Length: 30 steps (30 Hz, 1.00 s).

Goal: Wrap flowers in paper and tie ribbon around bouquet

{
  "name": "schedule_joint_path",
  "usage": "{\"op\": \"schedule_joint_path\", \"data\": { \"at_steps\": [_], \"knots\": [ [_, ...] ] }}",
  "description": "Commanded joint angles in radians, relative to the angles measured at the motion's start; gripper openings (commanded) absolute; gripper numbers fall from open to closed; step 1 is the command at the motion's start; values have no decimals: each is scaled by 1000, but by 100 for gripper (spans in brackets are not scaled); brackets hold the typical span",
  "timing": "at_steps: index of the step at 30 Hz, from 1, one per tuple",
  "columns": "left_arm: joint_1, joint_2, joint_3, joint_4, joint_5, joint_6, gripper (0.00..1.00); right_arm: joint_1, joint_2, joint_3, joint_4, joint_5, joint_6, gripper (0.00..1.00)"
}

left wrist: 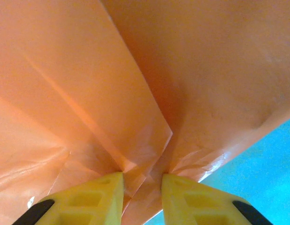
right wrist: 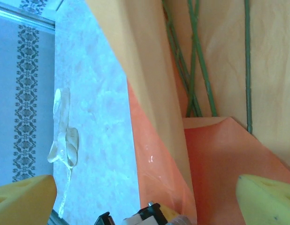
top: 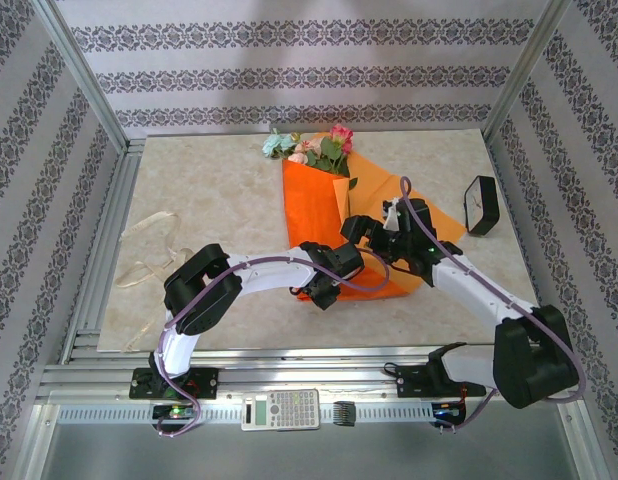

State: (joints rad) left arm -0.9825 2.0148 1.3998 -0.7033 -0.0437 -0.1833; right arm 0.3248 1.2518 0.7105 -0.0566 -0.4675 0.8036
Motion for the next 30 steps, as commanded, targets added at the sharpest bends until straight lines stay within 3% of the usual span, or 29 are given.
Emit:
{"op": "schedule_joint_path", "data": {
  "at_steps": [1,7,10,14,15,17,18,23,27,30],
  "knots": [
    [-8,-4,-28,14,12,-4,27,25,66,60,-56,10,-110,98],
    [-8,-2,-33,18,4,5,27,50,263,180,-84,-5,-146,97],
    [-8,-7,-39,23,-2,8,27,64,324,229,-101,3,-153,89],
    [-9,-18,-45,22,-23,3,27,73,375,271,-187,20,-165,57],
    [-8,-25,-45,19,-29,-3,27,73,370,269,-211,39,-172,44],
    [-8,-50,-44,12,-43,-20,32,67,345,260,-258,80,-197,8],
    [-7,-68,-46,9,-45,-34,35,62,334,255,-278,96,-213,0],
    [21,-211,-59,-28,-5,-178,59,24,331,261,-340,86,-296,0],
    [103,-360,-145,8,126,-311,64,-14,356,275,-347,38,-333,0],
    [202,-399,-222,76,295,-397,64,-31,375,283,-351,12,-347,0]
  ]
}}
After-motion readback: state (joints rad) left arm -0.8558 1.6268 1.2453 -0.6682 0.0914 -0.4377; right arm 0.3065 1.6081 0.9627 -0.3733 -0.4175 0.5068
